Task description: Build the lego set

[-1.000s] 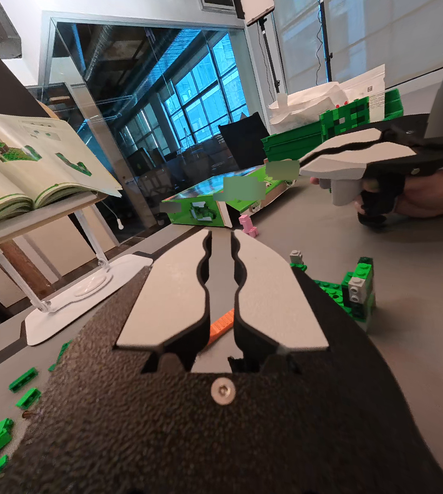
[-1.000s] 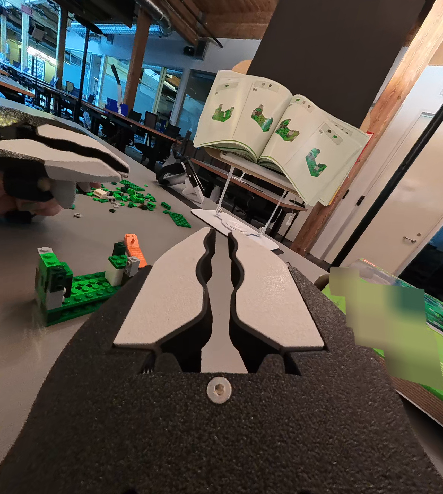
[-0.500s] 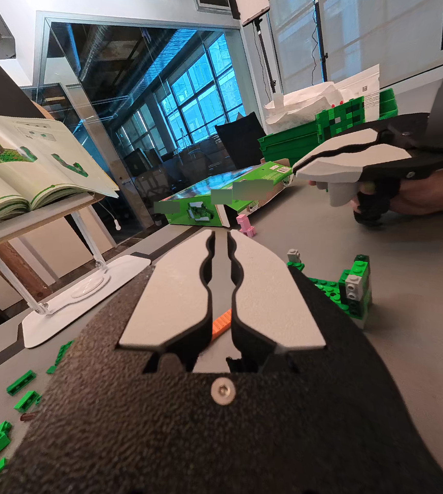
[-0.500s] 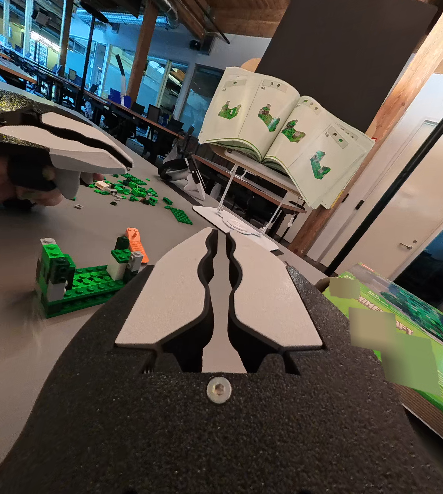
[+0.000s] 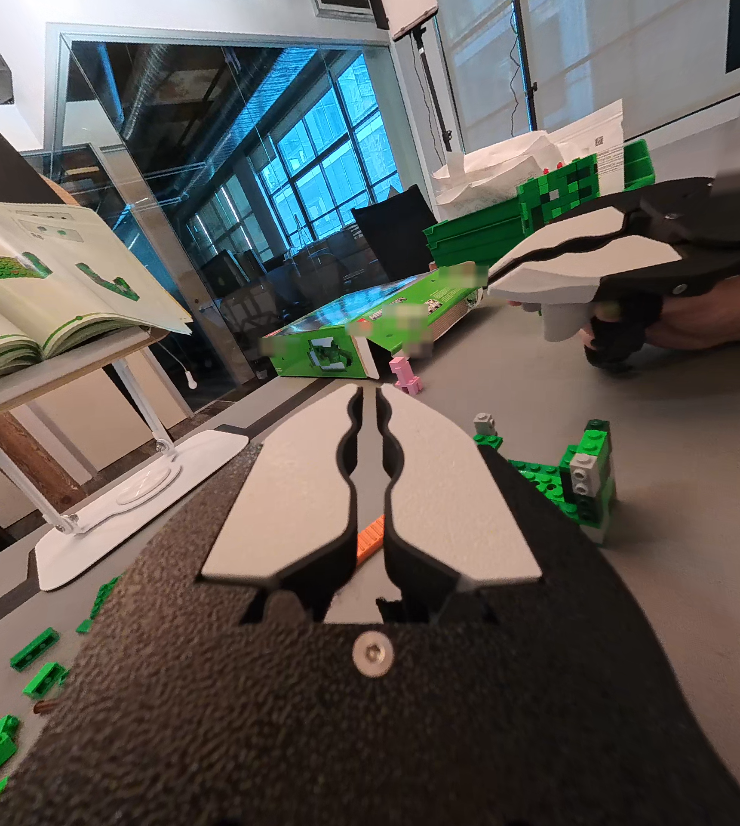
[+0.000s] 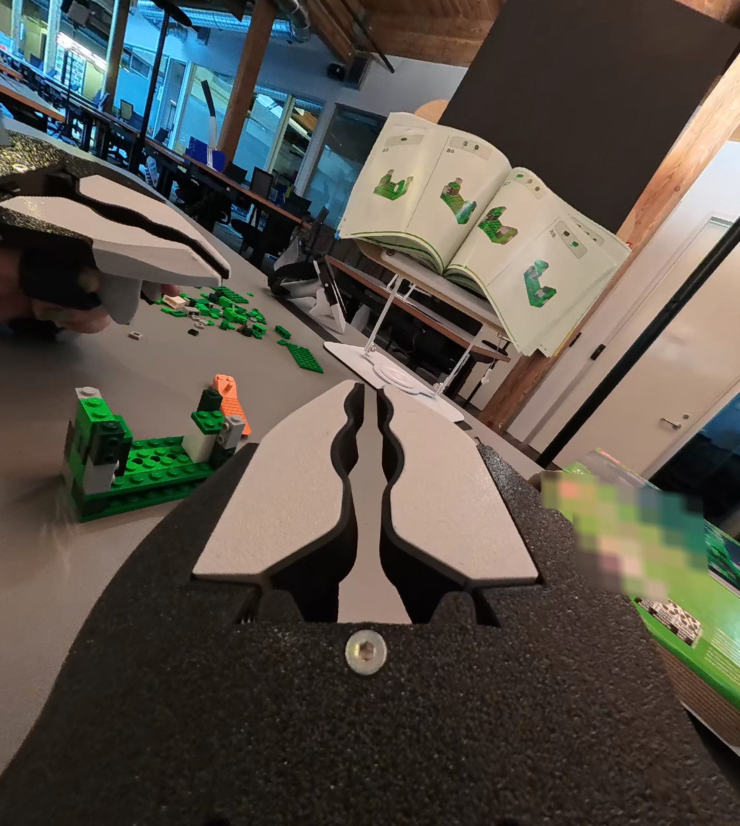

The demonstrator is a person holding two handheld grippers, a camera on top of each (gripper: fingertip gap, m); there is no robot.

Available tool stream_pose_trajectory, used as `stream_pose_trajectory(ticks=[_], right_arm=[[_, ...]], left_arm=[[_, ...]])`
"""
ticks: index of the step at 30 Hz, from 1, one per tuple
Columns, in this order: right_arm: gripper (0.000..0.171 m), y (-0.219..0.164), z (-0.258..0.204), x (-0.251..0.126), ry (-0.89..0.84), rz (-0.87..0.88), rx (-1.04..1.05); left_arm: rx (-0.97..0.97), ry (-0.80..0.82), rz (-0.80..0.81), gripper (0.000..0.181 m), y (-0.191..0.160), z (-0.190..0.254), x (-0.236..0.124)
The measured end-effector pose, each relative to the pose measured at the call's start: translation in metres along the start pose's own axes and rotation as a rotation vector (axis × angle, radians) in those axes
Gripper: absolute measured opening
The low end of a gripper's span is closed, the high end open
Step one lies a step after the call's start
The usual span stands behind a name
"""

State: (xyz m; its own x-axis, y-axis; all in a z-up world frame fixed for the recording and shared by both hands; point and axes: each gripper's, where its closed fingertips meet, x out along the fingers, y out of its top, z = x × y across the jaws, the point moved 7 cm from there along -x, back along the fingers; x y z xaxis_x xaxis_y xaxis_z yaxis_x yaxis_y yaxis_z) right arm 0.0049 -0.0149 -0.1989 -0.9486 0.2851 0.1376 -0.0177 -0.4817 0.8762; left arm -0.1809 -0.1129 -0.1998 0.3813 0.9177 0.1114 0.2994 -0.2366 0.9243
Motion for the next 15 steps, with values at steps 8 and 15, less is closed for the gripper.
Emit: stream_pose_trajectory(ticks=[8, 15], right_arm=[[0.005, 0.0000, -0.0012, 0.0004, 0.004, -0.002, -0.011], [0.005, 0.0000, -0.0020, 0.0007, 0.005, -0.002, -0.019]], left_arm=[[0.020, -0.009, -0.003, 0.004, -0.0002, 0.0021, 0.0005], [0.023, -0.011, -0.004, 0.003, -0.0004, 0.0023, 0.0006]])
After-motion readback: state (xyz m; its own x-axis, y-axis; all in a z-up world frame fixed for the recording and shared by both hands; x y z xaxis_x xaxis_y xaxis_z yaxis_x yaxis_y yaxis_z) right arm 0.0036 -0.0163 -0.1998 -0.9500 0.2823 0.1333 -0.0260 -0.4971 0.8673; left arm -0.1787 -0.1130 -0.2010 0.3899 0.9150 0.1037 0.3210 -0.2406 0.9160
